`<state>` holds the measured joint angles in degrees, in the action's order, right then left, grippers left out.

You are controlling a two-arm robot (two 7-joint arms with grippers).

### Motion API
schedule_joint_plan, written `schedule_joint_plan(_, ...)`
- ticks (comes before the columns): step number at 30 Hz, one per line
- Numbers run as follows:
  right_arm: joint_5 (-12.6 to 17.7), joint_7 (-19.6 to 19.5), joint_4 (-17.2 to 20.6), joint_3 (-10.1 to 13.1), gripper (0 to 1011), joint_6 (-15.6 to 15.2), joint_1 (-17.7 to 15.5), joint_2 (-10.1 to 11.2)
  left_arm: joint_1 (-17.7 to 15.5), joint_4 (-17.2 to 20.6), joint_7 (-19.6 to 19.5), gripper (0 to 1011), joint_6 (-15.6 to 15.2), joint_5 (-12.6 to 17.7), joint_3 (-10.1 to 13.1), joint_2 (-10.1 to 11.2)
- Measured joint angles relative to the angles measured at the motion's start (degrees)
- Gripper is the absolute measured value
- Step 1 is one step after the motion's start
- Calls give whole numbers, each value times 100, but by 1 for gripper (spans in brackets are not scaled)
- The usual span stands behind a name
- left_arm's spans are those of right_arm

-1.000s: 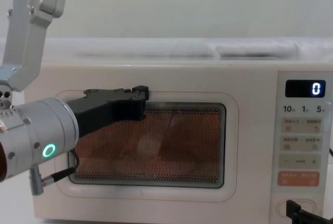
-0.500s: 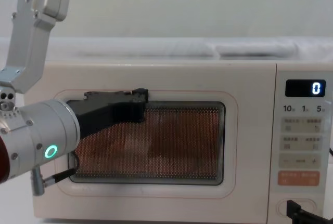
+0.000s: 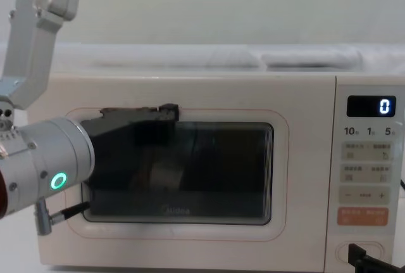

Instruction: Press the button to open the microwave door with one hand; close the microwave door with the other hand.

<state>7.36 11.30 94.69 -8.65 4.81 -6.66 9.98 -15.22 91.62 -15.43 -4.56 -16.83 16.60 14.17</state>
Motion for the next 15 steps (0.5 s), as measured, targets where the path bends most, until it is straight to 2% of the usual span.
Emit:
schedule_joint_plan(6,0,0,0,0,1002,0,0,0,170,265,-4,0,-32,-118,-61,37)
schedule_joint_plan(15,0,0,0,0,1002,0,0,0,737,922,149,0,-109,-268,-284,226)
